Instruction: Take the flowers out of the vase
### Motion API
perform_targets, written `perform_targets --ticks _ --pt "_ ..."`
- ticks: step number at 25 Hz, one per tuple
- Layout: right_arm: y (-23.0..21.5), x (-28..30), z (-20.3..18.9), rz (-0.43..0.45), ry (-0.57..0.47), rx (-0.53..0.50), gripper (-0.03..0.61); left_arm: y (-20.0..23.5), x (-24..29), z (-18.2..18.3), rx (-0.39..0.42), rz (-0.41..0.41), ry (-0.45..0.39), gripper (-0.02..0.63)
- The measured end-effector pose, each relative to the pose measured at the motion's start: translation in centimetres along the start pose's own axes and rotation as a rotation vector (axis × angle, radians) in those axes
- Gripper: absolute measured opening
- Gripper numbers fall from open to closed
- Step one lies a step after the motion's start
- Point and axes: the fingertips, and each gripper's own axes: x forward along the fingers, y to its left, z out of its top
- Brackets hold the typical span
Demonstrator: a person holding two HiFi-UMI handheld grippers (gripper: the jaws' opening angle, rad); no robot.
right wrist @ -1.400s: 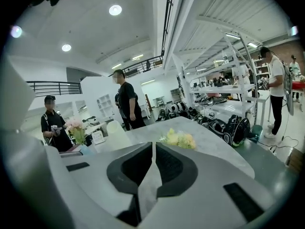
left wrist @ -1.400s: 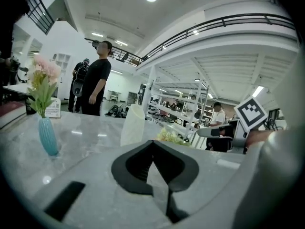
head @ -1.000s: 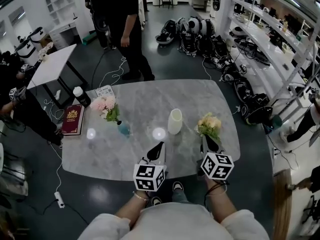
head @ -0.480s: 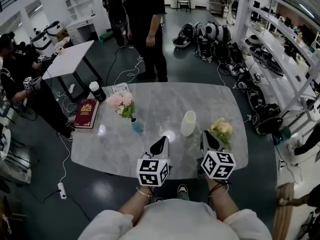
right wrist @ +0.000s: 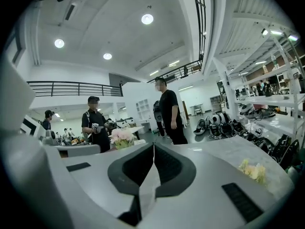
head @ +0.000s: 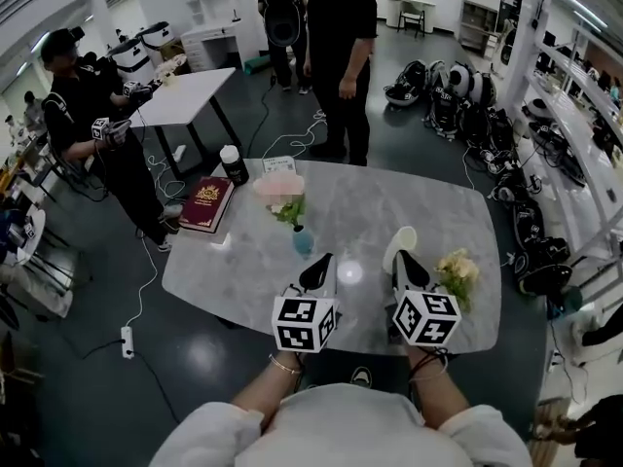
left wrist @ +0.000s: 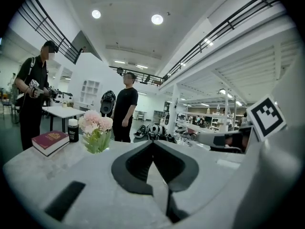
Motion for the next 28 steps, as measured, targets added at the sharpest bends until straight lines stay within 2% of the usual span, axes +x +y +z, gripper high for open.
perform_targets --ticks 5,9,13,28 --pt "1.4 0.5 -0.1 0.034 0.017 -0.021 0.009 0.8 -0.6 -0.1 -0.018 0.037 0.0 0.008" --pt "1.6 0.7 -0.5 0.04 0.029 -0.023 0.009 0.9 -0.5 -0.4 -0.001 0.062 0.003 0.008" --pt "1.5 0.8 -0.7 0.036 0.035 -0.022 0.009 0.6 -0.2 -0.4 -0.029 0.039 -0.006 0.008" --pt "1.3 2.0 -1.9 0.065 0.071 -0.016 0.009 1.6 0.7 -1.5 -0.041 0.08 0.017 0.008"
